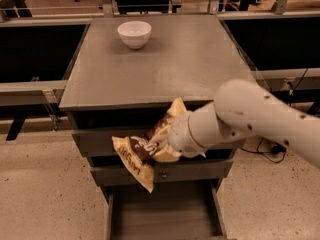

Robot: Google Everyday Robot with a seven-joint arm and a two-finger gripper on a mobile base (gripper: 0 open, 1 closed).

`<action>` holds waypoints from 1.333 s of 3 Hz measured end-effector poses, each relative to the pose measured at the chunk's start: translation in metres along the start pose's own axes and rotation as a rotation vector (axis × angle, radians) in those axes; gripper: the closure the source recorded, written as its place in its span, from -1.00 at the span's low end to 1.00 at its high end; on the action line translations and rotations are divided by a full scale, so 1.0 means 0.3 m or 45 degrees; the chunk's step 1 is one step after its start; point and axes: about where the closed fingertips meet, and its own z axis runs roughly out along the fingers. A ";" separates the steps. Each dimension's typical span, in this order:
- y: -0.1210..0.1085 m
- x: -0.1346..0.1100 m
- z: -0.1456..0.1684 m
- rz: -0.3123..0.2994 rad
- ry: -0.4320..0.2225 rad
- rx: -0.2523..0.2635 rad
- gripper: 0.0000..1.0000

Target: Place brown chip bag into bottom drawer

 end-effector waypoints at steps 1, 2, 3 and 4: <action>0.087 0.286 0.092 0.266 0.030 0.072 1.00; 0.221 0.554 0.199 0.490 0.041 0.095 1.00; 0.237 0.572 0.218 0.498 0.043 0.097 1.00; 0.229 0.610 0.231 0.503 0.028 0.083 1.00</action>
Offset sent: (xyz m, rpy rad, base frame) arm -0.1075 -0.1151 -0.2670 0.0662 0.3426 -0.5132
